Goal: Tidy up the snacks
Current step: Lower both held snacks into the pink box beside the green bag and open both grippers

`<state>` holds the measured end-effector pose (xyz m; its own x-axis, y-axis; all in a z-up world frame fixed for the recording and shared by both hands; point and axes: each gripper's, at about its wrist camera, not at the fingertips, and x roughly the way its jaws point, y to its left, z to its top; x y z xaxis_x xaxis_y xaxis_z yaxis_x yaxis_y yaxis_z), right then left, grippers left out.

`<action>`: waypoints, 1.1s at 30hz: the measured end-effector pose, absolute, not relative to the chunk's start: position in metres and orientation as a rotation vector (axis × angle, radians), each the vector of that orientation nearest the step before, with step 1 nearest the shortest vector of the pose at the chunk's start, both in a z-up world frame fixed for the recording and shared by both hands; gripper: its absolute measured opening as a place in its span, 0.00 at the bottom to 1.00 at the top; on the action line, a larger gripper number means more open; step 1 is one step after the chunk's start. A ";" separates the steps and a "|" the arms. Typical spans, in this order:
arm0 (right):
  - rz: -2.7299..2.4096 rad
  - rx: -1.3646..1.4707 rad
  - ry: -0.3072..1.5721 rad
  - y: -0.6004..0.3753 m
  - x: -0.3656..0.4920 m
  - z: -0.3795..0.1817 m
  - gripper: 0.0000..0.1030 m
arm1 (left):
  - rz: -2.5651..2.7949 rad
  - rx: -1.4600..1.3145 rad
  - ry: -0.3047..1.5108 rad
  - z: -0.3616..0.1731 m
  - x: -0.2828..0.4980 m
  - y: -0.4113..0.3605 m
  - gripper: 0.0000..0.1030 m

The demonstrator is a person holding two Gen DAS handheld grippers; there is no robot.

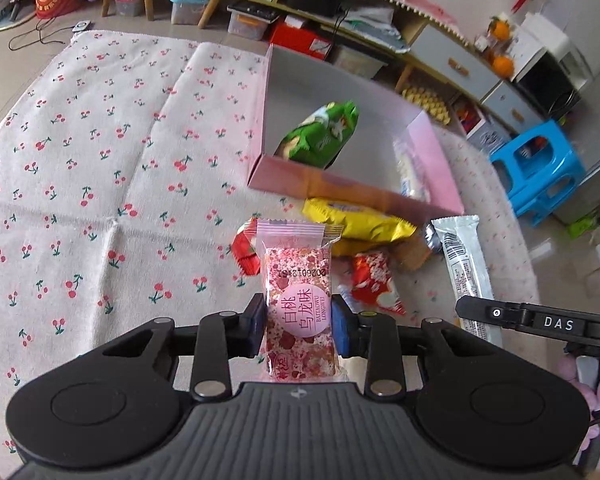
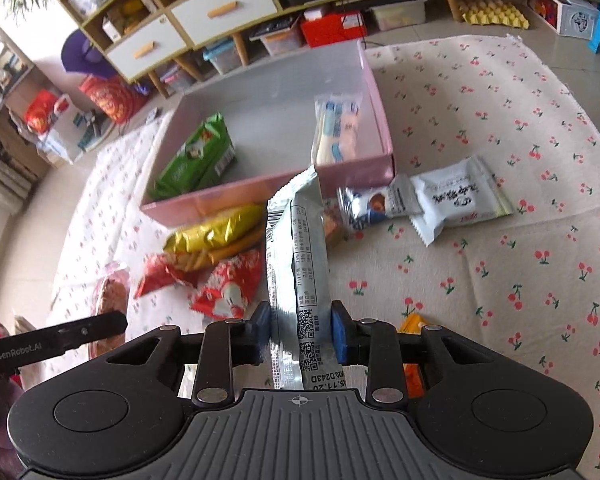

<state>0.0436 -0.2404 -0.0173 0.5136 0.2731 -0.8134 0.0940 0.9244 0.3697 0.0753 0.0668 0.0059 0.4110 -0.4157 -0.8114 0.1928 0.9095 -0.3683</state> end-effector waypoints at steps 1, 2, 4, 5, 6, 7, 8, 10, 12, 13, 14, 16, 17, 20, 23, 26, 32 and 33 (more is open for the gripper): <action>0.109 0.404 1.025 -0.243 0.045 -0.015 0.29 | -0.389 -0.241 1.075 0.008 0.076 0.067 0.29; 0.107 0.413 1.018 -0.246 0.046 -0.013 0.29 | -0.391 -0.248 1.069 0.011 0.077 0.067 0.29; 0.105 0.433 1.001 -0.251 0.049 -0.008 0.29 | -0.396 -0.265 1.053 0.015 0.080 0.066 0.29; 0.102 0.442 0.991 -0.253 0.051 -0.005 0.29 | -0.402 -0.275 1.044 0.017 0.083 0.066 0.29; 0.100 0.451 0.981 -0.255 0.054 -0.003 0.29 | -0.406 -0.284 1.037 0.017 0.086 0.064 0.29; 0.096 0.459 0.973 -0.257 0.056 -0.001 0.29 | -0.411 -0.292 1.031 0.018 0.088 0.063 0.29; 0.094 0.469 0.966 -0.259 0.059 0.000 0.29 | -0.416 -0.299 1.027 0.018 0.091 0.061 0.29; 0.092 0.493 0.956 -0.262 0.065 0.002 0.29 | -0.428 -0.314 1.021 0.019 0.096 0.058 0.29; 0.088 0.509 0.941 -0.265 0.071 0.003 0.29 | -0.446 -0.324 1.014 0.020 0.101 0.053 0.29; 0.086 0.511 0.934 -0.265 0.074 0.003 0.29 | -0.456 -0.325 1.009 0.021 0.104 0.049 0.29; 0.083 0.516 0.925 -0.266 0.078 0.003 0.29 | -0.473 -0.324 0.999 0.022 0.107 0.045 0.29; 0.082 0.546 0.908 -0.269 0.087 0.002 0.29 | -0.495 -0.336 0.986 0.021 0.113 0.038 0.29; 0.081 0.573 0.904 -0.271 0.093 0.000 0.29 | -0.504 -0.345 0.985 0.021 0.117 0.037 0.29; 0.086 0.618 0.881 -0.274 0.105 -0.002 0.29 | -0.536 -0.352 0.965 0.022 0.129 0.024 0.29; 0.085 0.639 0.850 -0.275 0.115 -0.001 0.29 | -0.549 -0.334 0.947 0.023 0.144 0.009 0.29; 0.073 0.683 0.807 -0.278 0.122 -0.001 0.29 | -0.551 -0.293 0.944 0.019 0.164 -0.002 0.29; 0.059 0.735 0.752 -0.285 0.140 -0.008 0.29 | -0.557 -0.354 0.992 -0.006 0.190 -0.009 0.29; 0.057 0.732 0.748 -0.286 0.144 -0.011 0.29 | -0.560 -0.381 1.001 -0.012 0.191 -0.008 0.29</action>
<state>0.1440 -0.2861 -0.0107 0.7432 0.2968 -0.5996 0.2029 0.7540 0.6247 0.1907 -0.0079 -0.0123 0.4183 -0.6018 -0.6803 0.2645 0.7972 -0.5426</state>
